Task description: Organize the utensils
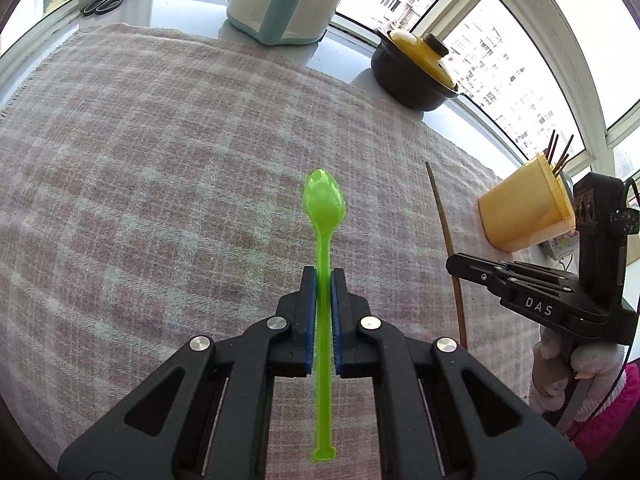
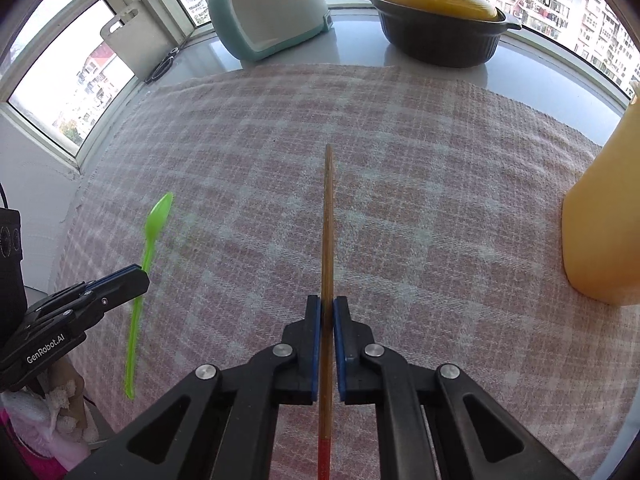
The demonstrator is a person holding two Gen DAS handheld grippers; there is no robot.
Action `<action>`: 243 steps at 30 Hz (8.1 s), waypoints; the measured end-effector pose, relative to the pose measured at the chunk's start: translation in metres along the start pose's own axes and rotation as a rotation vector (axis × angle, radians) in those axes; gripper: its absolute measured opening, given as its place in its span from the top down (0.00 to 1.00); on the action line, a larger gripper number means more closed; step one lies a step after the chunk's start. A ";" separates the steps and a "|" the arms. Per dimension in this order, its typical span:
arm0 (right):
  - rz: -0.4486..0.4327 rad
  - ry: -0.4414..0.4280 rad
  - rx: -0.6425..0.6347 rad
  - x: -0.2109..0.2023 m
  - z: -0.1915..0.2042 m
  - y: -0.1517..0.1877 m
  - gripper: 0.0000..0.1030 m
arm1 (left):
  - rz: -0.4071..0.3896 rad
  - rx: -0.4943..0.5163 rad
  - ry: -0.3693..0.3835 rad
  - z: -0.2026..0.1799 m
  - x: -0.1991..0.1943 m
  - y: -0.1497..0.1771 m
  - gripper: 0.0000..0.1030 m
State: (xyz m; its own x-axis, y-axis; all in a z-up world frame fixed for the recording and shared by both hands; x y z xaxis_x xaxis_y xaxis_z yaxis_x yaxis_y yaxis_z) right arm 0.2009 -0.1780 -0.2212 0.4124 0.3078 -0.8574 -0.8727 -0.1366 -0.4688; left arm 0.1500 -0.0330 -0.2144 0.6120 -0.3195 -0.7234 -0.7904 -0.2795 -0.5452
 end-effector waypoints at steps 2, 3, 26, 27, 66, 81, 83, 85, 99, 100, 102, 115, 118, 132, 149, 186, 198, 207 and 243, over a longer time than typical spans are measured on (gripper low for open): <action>-0.032 -0.011 -0.003 -0.013 -0.002 -0.004 0.97 | -0.021 0.000 0.007 -0.010 -0.005 -0.004 0.96; -0.046 -0.017 -0.004 -0.020 -0.003 -0.005 0.97 | -0.034 0.003 0.012 -0.016 -0.008 -0.006 0.96; -0.352 0.013 -0.077 -0.158 -0.078 -0.040 0.97 | -0.239 0.095 0.111 -0.182 -0.020 -0.050 0.96; -0.364 0.013 -0.079 -0.162 -0.081 -0.042 0.97 | -0.248 0.098 0.116 -0.189 -0.020 -0.052 0.96; -0.593 0.100 0.089 -0.196 -0.228 -0.123 0.97 | -0.399 0.184 0.221 -0.351 0.073 -0.113 0.96; -0.625 0.125 0.089 -0.183 -0.234 -0.133 0.97 | -0.411 0.197 0.218 -0.353 0.086 -0.106 0.96; -0.615 0.124 0.090 -0.179 -0.235 -0.130 0.97 | -0.408 0.196 0.222 -0.352 0.087 -0.104 0.96; -0.608 0.126 0.093 -0.176 -0.236 -0.126 0.97 | -0.411 0.198 0.225 -0.352 0.087 -0.102 0.96; -0.512 0.092 0.122 -0.167 -0.240 -0.102 0.97 | -0.376 0.218 0.224 -0.347 0.078 -0.088 0.96; -0.507 0.091 0.120 -0.167 -0.239 -0.100 0.97 | -0.375 0.222 0.223 -0.346 0.077 -0.087 0.96; -0.499 0.086 0.122 -0.168 -0.239 -0.095 0.97 | -0.372 0.232 0.221 -0.346 0.074 -0.084 0.96; -0.444 0.053 0.166 -0.166 -0.240 -0.068 0.97 | -0.324 0.269 0.188 -0.341 0.072 -0.070 0.96; -0.437 0.059 0.163 -0.166 -0.241 -0.065 0.97 | -0.316 0.286 0.178 -0.343 0.072 -0.067 0.96; -0.469 0.095 0.158 -0.179 -0.243 -0.059 0.72 | -0.294 0.291 0.154 -0.339 0.069 -0.062 0.96; -0.506 0.131 0.166 -0.194 -0.242 -0.048 0.33 | -0.295 0.293 0.119 -0.321 0.051 -0.052 0.74; -0.631 0.352 0.162 -0.252 -0.154 -0.022 0.00 | -0.328 0.449 0.053 -0.266 -0.056 -0.039 0.14; -0.646 0.379 0.172 -0.255 -0.145 -0.018 0.00 | -0.356 0.496 -0.016 -0.255 -0.062 -0.041 0.01; -0.640 0.385 0.175 -0.255 -0.145 -0.017 0.00 | -0.339 0.500 -0.036 -0.251 -0.060 -0.038 0.01; -0.634 0.382 0.178 -0.252 -0.143 -0.015 0.00 | -0.342 0.492 -0.052 -0.246 -0.061 -0.042 0.01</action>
State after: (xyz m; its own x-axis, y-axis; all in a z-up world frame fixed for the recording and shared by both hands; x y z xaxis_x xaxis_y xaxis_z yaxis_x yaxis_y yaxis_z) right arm 0.1475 -0.3880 -0.0283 0.8823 -0.0747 -0.4648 -0.4546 0.1216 -0.8824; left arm 0.1529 -0.2250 -0.0433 0.8417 -0.2372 -0.4850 -0.4763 0.0968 -0.8740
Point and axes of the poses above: each gripper's, at about its wrist camera, not at the fingertips, and x roughly the way its jaws point, z to its left, y to its underside, the point moved 7 cm from there along x, roughly the way its jaws point, and after that the axes turned 11 degrees about -z, right-handed, at the moved point
